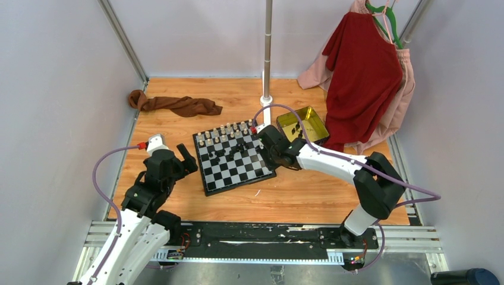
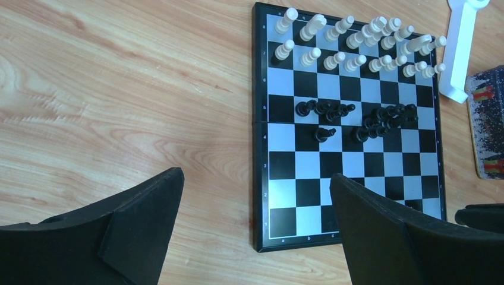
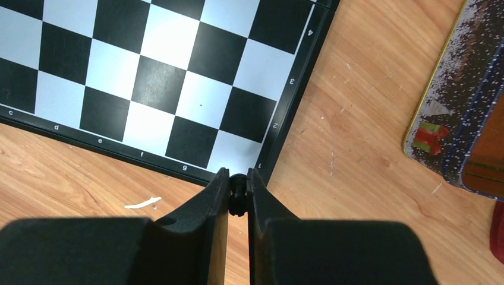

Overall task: Set up the chess pieces on the board
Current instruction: Place the chess piece on the chessboard.

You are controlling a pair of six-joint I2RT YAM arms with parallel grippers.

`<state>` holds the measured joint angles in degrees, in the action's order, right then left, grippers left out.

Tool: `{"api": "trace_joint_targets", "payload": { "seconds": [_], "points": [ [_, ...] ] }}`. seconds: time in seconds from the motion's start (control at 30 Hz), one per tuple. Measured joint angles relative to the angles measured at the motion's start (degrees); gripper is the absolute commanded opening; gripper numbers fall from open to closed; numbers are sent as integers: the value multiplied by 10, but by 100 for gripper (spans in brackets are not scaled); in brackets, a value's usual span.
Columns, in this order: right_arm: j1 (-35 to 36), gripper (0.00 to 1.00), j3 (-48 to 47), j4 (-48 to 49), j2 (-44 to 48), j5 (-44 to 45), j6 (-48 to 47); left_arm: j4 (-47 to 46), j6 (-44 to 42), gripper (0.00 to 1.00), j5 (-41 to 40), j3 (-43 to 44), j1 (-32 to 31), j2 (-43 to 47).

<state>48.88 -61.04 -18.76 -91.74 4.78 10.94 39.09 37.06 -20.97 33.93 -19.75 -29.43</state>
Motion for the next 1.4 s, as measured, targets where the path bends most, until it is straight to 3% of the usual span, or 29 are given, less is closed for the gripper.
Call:
{"api": "trace_joint_targets", "payload": {
  "seconds": [1.03,1.23,1.4],
  "points": [
    [18,1,22,52,-41,13,14,-5,0,100,4,-9,0,3],
    [18,13,22,56,-45,13,14,-10,0,100,6,-10,0,3],
    [18,34,22,56,-46,12,15,-13,0,100,9,-10,0,3]
  ]
}}
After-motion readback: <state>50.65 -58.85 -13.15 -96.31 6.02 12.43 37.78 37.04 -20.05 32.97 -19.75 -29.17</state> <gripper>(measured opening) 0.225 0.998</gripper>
